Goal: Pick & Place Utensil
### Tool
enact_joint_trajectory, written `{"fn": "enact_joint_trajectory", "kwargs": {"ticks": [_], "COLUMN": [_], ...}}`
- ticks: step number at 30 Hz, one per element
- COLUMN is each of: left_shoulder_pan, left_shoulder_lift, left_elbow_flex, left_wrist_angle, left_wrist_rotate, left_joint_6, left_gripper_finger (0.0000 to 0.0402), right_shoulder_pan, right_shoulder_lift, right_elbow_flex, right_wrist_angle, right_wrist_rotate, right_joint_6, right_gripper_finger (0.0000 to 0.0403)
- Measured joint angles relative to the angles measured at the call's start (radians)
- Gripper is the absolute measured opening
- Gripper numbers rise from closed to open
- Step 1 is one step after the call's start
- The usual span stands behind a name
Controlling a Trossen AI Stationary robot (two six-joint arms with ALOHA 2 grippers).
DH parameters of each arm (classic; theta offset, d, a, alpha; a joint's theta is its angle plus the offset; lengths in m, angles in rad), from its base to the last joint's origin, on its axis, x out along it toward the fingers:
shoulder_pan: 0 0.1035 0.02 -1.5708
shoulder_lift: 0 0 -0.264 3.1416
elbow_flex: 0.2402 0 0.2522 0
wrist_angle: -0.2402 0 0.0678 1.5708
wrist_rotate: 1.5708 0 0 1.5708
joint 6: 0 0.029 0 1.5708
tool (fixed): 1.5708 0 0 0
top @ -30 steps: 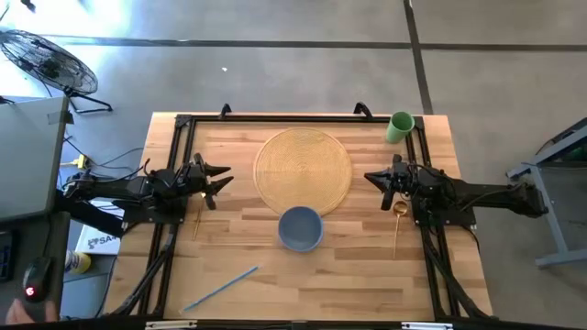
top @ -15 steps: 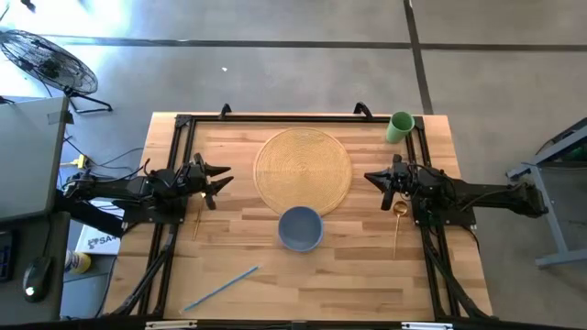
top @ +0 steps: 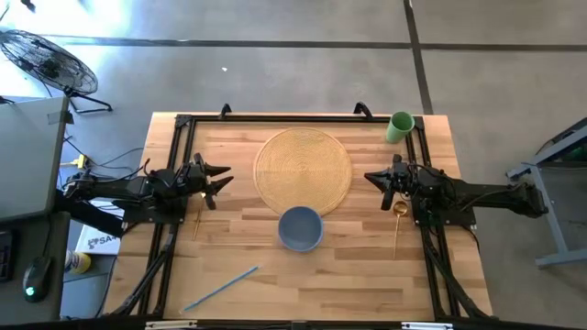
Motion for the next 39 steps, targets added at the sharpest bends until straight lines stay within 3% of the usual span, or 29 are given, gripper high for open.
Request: {"fn": "enact_joint_trajectory", "kwargs": {"ticks": [6,11,16,26,39], "left_shoulder_pan": [0.000,0.000,-0.001,-0.001,-0.002], "left_shoulder_lift": [-0.001,0.013,0.080,0.435,0.929], "left_elbow_flex": [-0.004,-0.006,-0.019,-0.009,0.149], "left_wrist_angle": [0.136,0.147,0.300,0.505,0.679], "left_wrist_rotate": [0.004,0.236,0.411,0.464,0.614], "left_joint_6": [-0.045,-0.127,-0.131,-0.129,-0.127], "left_gripper_finger": [0.0147,0.0147,0.0147,0.0147,0.0147], "right_shoulder_pan": [0.000,0.000,0.000,0.000,0.000], "right_shoulder_lift": [0.000,0.000,0.000,0.000,0.000], "right_elbow_flex": [0.000,0.000,0.000,0.000,0.000], "right_wrist_angle": [0.000,0.000,0.000,0.000,-0.002], "right_wrist_rotate": [0.000,0.000,0.000,0.000,0.000], "right_joint_6": [0.000,0.000,0.000,0.000,0.000], "right_gripper_finger": [0.0007,0.0010,0.0006,0.0005,0.0005]}}
